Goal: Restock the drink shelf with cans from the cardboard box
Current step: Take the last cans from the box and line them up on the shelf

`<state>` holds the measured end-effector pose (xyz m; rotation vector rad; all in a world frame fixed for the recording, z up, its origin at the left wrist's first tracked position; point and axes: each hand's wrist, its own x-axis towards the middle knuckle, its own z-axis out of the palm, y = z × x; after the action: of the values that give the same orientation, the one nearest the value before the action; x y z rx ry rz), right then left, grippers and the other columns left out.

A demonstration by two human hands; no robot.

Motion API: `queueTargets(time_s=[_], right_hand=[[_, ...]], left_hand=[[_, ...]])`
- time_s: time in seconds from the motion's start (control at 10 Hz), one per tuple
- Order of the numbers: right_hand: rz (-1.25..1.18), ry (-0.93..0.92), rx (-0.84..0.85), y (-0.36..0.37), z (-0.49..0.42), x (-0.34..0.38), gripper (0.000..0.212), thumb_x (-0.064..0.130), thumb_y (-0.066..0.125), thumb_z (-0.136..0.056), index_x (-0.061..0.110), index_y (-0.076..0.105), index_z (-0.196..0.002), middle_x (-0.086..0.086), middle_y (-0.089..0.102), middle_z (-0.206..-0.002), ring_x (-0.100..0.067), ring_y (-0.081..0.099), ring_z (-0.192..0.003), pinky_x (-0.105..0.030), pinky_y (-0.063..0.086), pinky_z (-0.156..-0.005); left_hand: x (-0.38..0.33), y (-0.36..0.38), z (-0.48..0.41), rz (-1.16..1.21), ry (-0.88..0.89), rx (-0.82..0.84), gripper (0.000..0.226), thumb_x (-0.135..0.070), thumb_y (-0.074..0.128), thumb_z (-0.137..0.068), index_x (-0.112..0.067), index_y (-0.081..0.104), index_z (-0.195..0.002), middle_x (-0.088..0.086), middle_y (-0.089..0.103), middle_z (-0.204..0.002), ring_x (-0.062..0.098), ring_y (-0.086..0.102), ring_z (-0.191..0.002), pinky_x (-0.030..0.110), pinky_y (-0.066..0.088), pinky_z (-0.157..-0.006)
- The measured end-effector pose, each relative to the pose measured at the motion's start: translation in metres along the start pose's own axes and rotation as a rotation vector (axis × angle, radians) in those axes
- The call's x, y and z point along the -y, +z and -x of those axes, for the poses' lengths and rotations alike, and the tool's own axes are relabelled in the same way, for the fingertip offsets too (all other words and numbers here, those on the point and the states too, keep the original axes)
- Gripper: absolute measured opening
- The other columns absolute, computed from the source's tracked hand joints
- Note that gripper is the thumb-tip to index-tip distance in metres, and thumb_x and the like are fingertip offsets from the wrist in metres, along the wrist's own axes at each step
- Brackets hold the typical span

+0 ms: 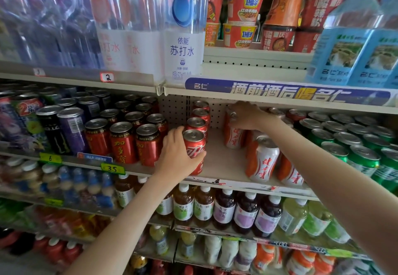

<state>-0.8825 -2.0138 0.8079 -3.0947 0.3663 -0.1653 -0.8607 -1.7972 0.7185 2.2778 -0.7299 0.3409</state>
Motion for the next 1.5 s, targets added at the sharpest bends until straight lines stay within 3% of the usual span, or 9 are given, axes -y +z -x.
queueTargets(time_s=[0.3,0.6,0.7,0.8,1.0,1.1,1.2,1.4,1.5], right_hand=[[-0.337,-0.321,-0.373,0.018,0.121,0.089,0.039,0.023,0.061,-0.086,0.007,0.049,-0.119,-0.007,0.052,-0.111,-0.024,0.052,-0.103,-0.032,0.044,-0.086],[-0.450,-0.553,0.138,0.155,0.142,0.132,0.033,0.017,0.060,-0.088,0.004,0.050,-0.116,-0.010,0.053,-0.108,-0.026,0.054,-0.098,-0.032,0.044,-0.079],[-0.441,-0.611,0.301,0.210,0.148,0.139,0.029,0.011,0.058,-0.087,0.000,0.053,-0.114,-0.016,0.056,-0.103,-0.033,0.057,-0.096,-0.035,0.042,-0.077],[-0.398,-0.602,0.479,0.279,0.164,0.133,0.035,0.020,0.051,-0.093,0.006,0.050,-0.125,-0.014,0.055,-0.115,-0.031,0.057,-0.104,-0.029,0.040,-0.078],[-0.364,-0.456,0.804,0.477,0.218,0.099,0.070,0.078,0.023,-0.082,0.025,0.053,-0.118,-0.006,0.063,-0.113,-0.025,0.062,-0.101,-0.024,0.046,-0.082],[-0.292,-0.333,0.953,0.573,0.233,0.075,0.083,0.081,0.043,-0.066,0.019,0.052,-0.121,-0.010,0.059,-0.117,-0.020,0.052,-0.093,-0.024,0.039,-0.082],[-0.214,-0.216,1.003,0.726,0.240,0.020,0.053,0.038,0.059,-0.091,0.011,0.043,-0.133,-0.008,0.051,-0.129,-0.023,0.051,-0.117,-0.022,0.033,-0.087],[-0.161,-0.264,1.064,0.918,0.243,-0.008,0.151,0.098,0.038,-0.026,0.008,0.024,-0.146,-0.009,0.038,-0.145,-0.023,0.039,-0.133,-0.028,0.029,-0.107],[-0.050,-0.317,1.117,0.962,0.248,-0.003,0.133,0.087,0.061,-0.046,0.013,0.017,-0.149,-0.007,0.035,-0.148,-0.024,0.038,-0.134,-0.033,0.032,-0.109]], left_hand=[[0.008,-0.010,0.047,0.212,0.359,-0.401,0.019,-0.018,0.049,-0.089,-0.004,0.061,-0.094,-0.003,0.054,-0.090,0.007,0.050,-0.076,0.013,0.041,-0.071],[0.107,0.019,0.189,0.018,-0.349,-0.156,0.011,-0.021,0.053,-0.090,-0.014,0.062,-0.090,-0.002,0.055,-0.090,0.009,0.049,-0.069,0.024,0.048,-0.066],[0.118,0.044,0.249,0.033,-0.593,-0.192,0.006,-0.011,0.059,-0.089,-0.007,0.064,-0.090,0.002,0.059,-0.086,0.006,0.050,-0.066,0.007,0.041,-0.061],[0.131,0.085,0.301,0.036,-0.769,-0.261,0.001,-0.010,0.062,-0.086,-0.011,0.063,-0.087,0.000,0.061,-0.082,0.014,0.059,-0.065,0.021,0.048,-0.062],[0.191,0.206,0.388,-0.011,-0.825,-0.294,0.008,0.001,0.069,-0.076,-0.006,0.067,-0.079,0.002,0.064,-0.069,0.009,0.055,-0.066,0.003,0.038,-0.065],[0.245,0.301,0.437,0.034,-0.858,-0.176,0.007,-0.009,0.065,-0.078,-0.014,0.062,-0.083,-0.005,0.058,-0.075,0.005,0.050,-0.064,0.022,0.048,-0.066],[0.296,0.391,0.480,-0.025,-0.917,-0.044,0.010,-0.025,0.056,-0.081,-0.017,0.063,-0.083,-0.001,0.061,-0.078,0.015,0.058,-0.069,0.028,0.047,-0.064],[0.386,0.552,0.533,-0.031,-0.967,0.172,0.032,-0.032,0.050,-0.091,-0.011,0.060,-0.112,0.006,0.061,-0.107,0.022,0.059,-0.105,0.023,0.040,-0.086],[0.424,0.613,0.541,0.131,-0.918,0.300,0.024,-0.030,0.059,-0.083,-0.018,0.059,-0.104,-0.002,0.058,-0.102,0.020,0.059,-0.104,0.018,0.041,-0.080]])
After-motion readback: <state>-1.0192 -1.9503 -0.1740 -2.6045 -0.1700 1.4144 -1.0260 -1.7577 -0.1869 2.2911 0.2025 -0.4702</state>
